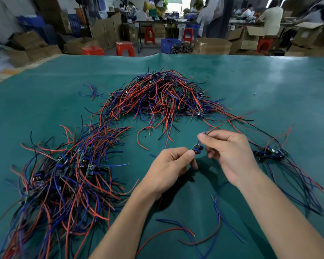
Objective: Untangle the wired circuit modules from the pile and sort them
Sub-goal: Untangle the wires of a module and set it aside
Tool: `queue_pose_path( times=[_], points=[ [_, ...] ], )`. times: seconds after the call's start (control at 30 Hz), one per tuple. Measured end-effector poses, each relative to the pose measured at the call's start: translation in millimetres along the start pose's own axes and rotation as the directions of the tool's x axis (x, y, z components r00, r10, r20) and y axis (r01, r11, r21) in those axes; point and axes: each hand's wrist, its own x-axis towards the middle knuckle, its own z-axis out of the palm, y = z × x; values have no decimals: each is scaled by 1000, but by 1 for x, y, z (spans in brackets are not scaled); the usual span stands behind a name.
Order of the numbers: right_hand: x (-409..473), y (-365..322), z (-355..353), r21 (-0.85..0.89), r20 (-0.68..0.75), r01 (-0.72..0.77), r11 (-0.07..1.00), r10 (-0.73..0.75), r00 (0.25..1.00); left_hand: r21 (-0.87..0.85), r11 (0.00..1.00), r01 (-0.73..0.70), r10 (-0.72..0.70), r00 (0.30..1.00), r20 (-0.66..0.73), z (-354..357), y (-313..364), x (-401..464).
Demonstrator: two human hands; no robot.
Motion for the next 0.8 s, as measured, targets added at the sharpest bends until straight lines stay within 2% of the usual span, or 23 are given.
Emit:
queue_pose_path(
  times=[0.2,0.3,0.37,0.43,0.53,0.6,0.7,0.8],
  points=[
    [13,-3,-25,-76,-279,139,987,-155,948,35,999,-9,8,1000,25,1,0,-1],
    [19,-2,-36,-39,-464,207,978,-201,862,15,1000,-2,2,1000,3,-2,-1,-1],
    [21,-2,-39,-54,-522,213,976,-210,827,-10,1000,0,-1,999,-53,-2,-2,1],
    [17,-1,-31,-53,-430,171,984,-177,885,-65,998,-6,0,995,-98,-1,-2,2],
    [4,2,-5,-61,-123,78,995,-85,989,-110,994,-11,-6,988,-151,-1,-2,3],
    [-3,4,8,-24,32,14,1000,-13,999,-112,994,-12,-7,987,-163,-1,-2,4],
    [-10,6,17,82,199,-30,996,13,980,-99,995,-6,-5,993,-115,0,-1,3],
    [-13,5,20,109,217,-1,994,-23,976,-87,996,-6,1,998,-59,0,0,2]
  ],
)
